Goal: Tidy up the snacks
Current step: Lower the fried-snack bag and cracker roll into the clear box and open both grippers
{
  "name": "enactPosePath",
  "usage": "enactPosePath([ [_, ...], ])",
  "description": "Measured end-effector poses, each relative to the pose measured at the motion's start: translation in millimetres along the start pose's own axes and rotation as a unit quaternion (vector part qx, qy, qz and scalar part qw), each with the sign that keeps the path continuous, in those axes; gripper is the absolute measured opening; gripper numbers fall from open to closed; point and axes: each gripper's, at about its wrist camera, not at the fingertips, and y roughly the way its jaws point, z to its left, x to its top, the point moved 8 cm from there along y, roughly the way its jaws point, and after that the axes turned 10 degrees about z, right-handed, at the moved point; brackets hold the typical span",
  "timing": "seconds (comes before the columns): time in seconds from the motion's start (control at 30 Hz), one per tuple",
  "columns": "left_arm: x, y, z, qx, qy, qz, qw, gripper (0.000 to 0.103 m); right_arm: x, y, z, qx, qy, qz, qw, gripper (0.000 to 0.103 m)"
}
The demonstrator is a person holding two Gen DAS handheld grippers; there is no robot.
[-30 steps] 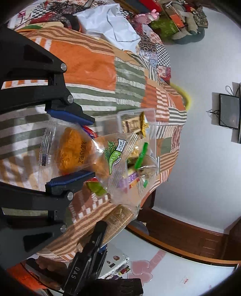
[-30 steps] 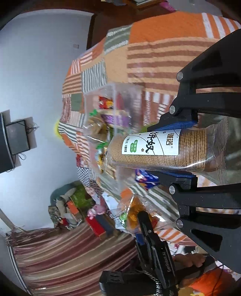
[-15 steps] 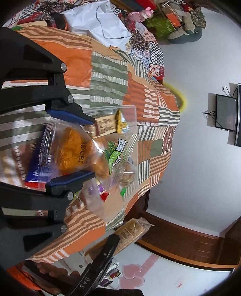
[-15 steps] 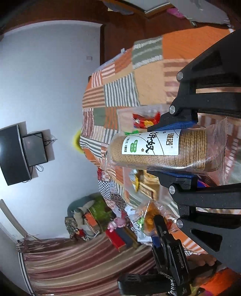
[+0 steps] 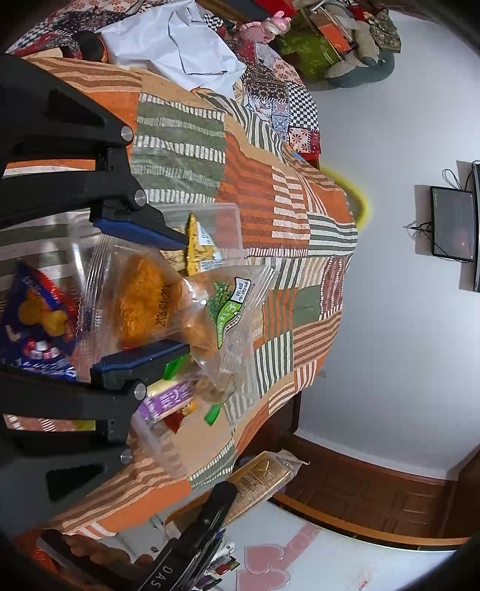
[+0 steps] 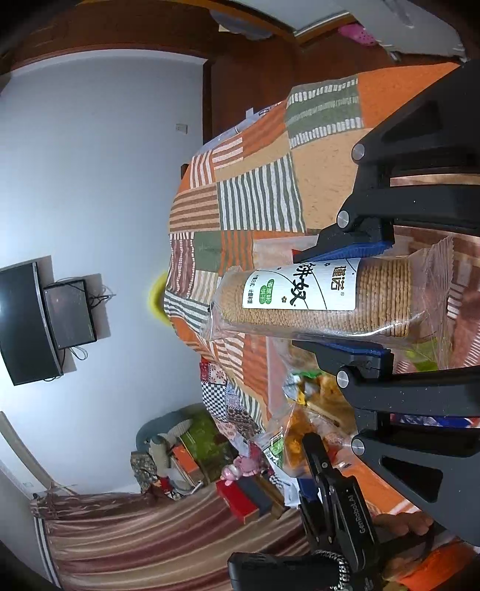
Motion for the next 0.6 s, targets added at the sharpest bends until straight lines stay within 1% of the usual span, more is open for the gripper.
enactPosePath([
  [0.2, 15.6, 11.8, 0.3, 0.009, 0.005, -0.007, 0.9999, 0.049, 7.3, 15.3, -3.6, -0.002, 0.007, 0.005, 1.000, 0.033],
  [0.37, 21.6, 26.1, 2.1, 0.015, 0.007, -0.001, 0.9999, 0.049, 5.9, 31.1, -4.6, -0.006, 0.008, 0.017, 1.000, 0.033],
  [0.5, 20.3, 39.8, 6.6, 0.010, 0.008, 0.011, 0.9999, 0.050, 5.2, 44.6, -8.8, -0.008, 0.012, 0.031, 0.999, 0.033],
  [0.6, 16.7, 53.1, 12.1, 0.016, 0.004, 0.027, 0.9995, 0.050, 4.3, 53.3, -14.1, 0.000, 0.027, 0.040, 0.999, 0.033],
])
